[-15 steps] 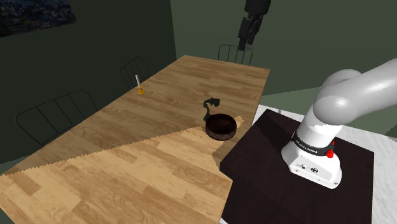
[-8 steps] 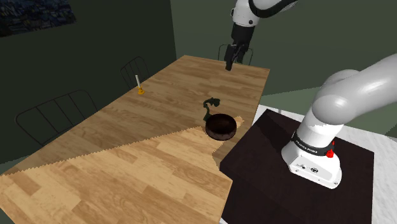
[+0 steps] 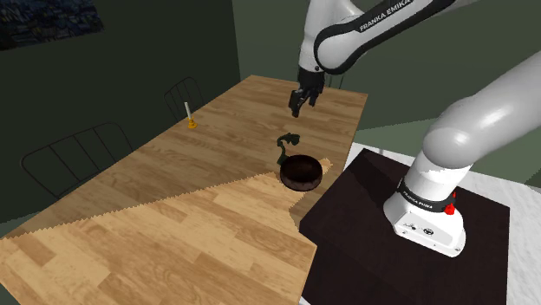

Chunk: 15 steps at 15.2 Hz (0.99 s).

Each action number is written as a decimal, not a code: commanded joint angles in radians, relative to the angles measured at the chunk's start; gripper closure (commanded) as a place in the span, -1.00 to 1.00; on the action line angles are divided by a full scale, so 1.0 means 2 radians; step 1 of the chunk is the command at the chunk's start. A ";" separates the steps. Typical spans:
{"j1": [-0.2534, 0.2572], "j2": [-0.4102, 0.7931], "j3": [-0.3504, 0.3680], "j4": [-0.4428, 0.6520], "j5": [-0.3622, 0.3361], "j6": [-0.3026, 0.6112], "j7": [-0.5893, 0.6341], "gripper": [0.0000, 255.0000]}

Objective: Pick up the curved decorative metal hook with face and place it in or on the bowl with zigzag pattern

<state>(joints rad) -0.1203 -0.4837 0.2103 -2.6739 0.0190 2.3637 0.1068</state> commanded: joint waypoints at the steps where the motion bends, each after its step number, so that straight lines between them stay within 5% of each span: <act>1: -0.014 0.038 0.015 -0.004 -0.015 0.047 0.027 -1.00; 7: -0.082 0.170 0.067 0.016 -0.128 0.160 0.152 -1.00; 11: -0.120 0.268 0.077 0.057 -0.288 0.201 0.299 -1.00; 15: -0.096 0.362 0.031 0.116 -0.437 0.212 0.439 -1.00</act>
<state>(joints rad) -0.3256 0.1906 0.2978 -2.4759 -0.7773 2.7841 0.9134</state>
